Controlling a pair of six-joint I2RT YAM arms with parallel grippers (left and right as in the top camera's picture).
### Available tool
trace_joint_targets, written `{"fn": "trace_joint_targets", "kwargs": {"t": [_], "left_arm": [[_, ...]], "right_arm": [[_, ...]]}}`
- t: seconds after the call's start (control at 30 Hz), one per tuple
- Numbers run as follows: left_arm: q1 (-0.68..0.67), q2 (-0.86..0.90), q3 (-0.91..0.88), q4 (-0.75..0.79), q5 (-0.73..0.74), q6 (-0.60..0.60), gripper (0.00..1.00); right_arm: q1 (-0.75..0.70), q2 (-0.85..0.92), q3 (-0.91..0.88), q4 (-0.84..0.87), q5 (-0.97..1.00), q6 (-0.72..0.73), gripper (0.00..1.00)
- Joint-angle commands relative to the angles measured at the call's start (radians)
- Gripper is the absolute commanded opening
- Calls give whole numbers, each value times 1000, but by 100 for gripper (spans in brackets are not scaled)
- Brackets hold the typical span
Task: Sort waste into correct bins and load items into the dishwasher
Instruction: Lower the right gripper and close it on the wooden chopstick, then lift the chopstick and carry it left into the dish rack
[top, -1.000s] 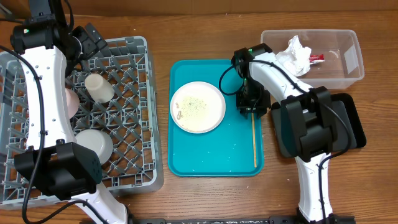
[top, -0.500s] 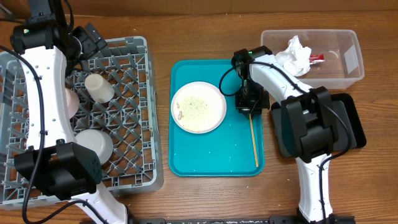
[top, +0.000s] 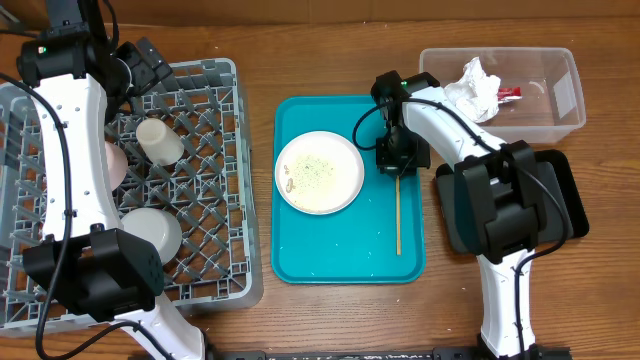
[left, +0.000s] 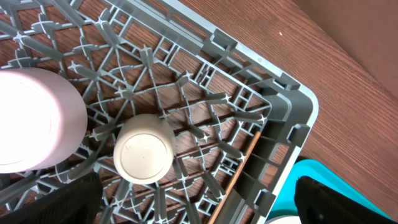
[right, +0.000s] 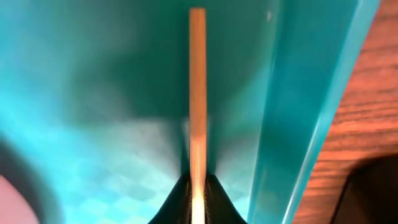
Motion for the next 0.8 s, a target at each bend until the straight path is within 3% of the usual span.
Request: {"fn": "trace_joint_targets", "kwargs": {"t": [0.0, 0.3, 0.6, 0.77], "left_arm": [[-2, 1, 6, 3, -9, -17, 100], [-1, 1, 6, 3, -9, -17, 100], [-4, 1, 6, 3, -9, -17, 100], [-4, 1, 6, 3, -9, -17, 100]], "right_arm": [[-2, 20, -20, 41, 14, -2, 4], [-4, 5, 33, -3, 13, -2, 4], [-3, -48, 235, -116, 11, -2, 4], [-1, -59, 373, -112, -203, -60, 4]]}}
